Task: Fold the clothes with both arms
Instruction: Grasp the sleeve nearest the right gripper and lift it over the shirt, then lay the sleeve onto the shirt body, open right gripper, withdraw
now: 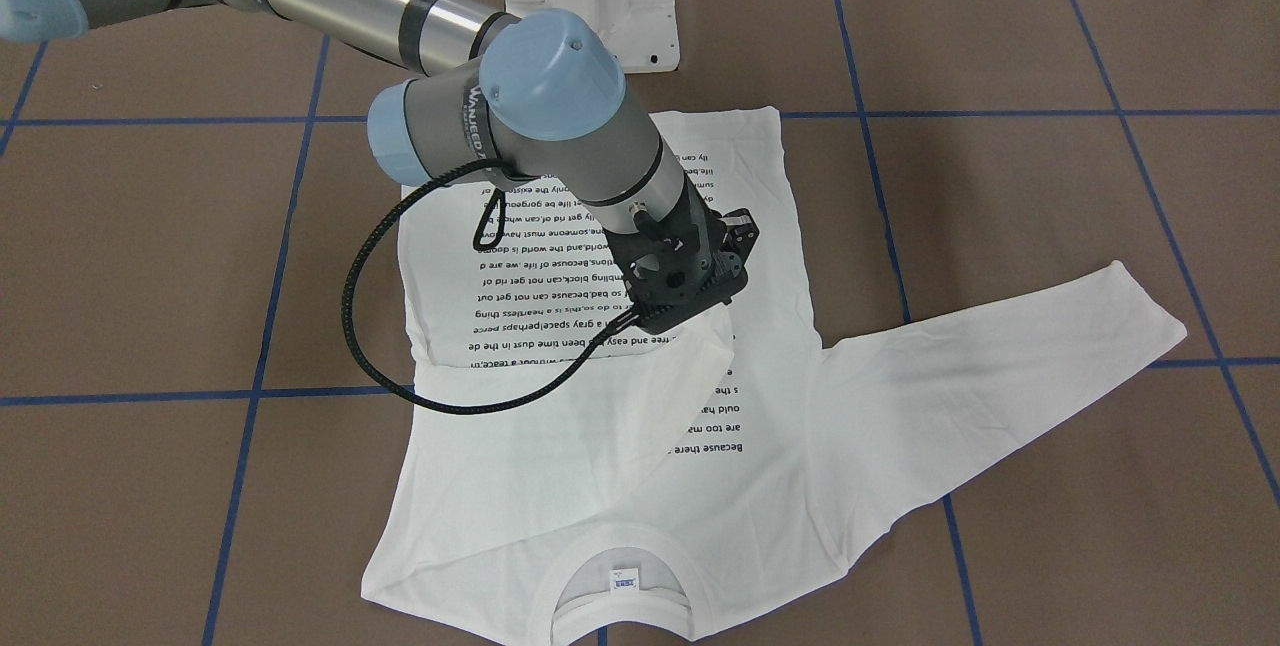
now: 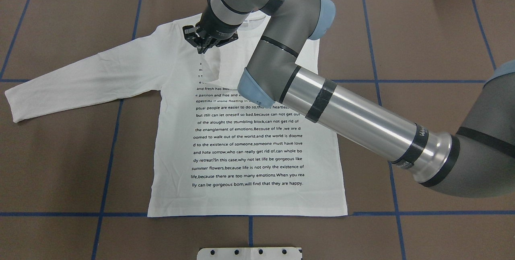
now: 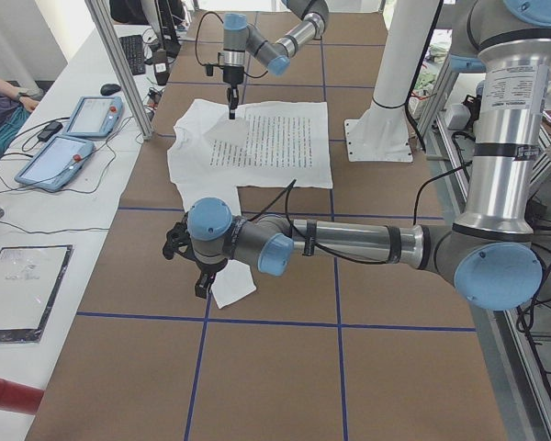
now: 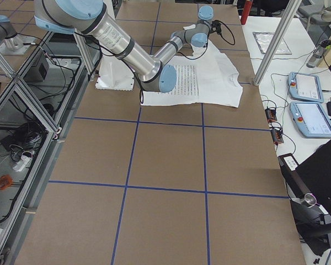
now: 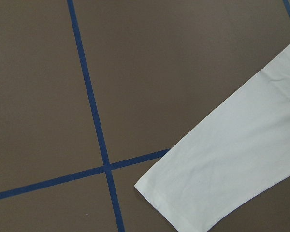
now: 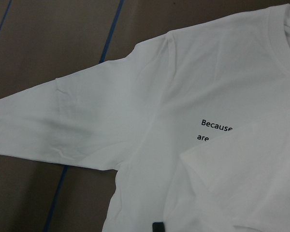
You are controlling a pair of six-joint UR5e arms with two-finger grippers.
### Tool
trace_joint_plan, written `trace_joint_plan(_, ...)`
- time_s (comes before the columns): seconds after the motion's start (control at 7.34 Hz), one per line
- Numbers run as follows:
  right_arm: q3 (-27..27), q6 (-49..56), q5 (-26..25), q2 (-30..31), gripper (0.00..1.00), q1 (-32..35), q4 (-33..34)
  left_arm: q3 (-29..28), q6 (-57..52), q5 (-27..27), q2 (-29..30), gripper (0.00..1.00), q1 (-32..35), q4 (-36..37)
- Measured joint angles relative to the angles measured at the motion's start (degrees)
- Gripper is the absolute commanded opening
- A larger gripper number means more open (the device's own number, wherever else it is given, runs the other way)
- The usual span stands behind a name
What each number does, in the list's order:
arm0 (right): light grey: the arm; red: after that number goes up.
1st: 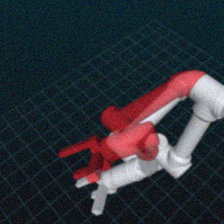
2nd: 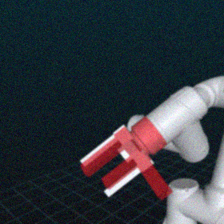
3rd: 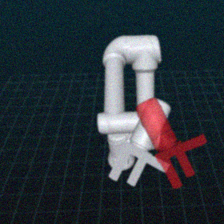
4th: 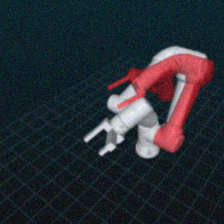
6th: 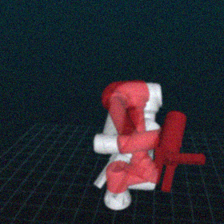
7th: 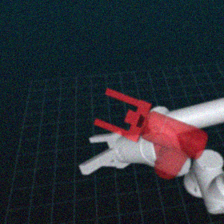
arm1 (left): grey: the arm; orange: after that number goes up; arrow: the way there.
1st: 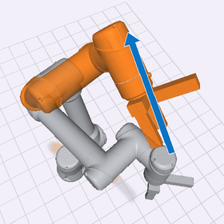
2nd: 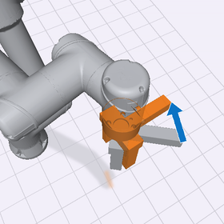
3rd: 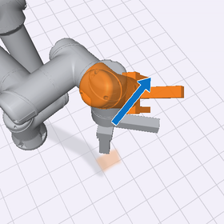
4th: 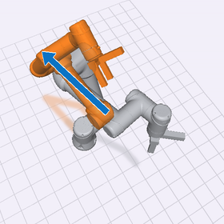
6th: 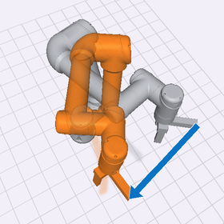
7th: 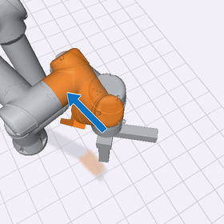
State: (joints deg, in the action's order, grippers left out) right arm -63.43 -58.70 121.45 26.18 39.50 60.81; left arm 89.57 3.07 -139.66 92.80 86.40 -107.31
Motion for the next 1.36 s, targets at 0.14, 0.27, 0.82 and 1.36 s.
trace_joint_plan(0.14,5.7,0.0,-2.2,-3.0,0.0,-1.4,0.0,-0.1,0.0,0.0,0.0,1.0,0.0,0.0)
trace_joint_plan(0.27,10.9,0.1,-4.8,-5.8,0.26,-3.1,-0.1,-0.2,0.0,0.0,0.1,1.0,0.1,0.0)
trace_joint_plan(0.82,17.8,-1.7,-17.4,-10.9,1.0,-10.2,-2.1,-0.8,0.1,0.0,0.7,1.0,0.6,0.0)
trace_joint_plan(1.36,12.3,-7.3,-19.1,-8.0,1.0,-9.8,4.5,-2.7,4.4,3.7,1.4,1.0,0.4,-3.3)
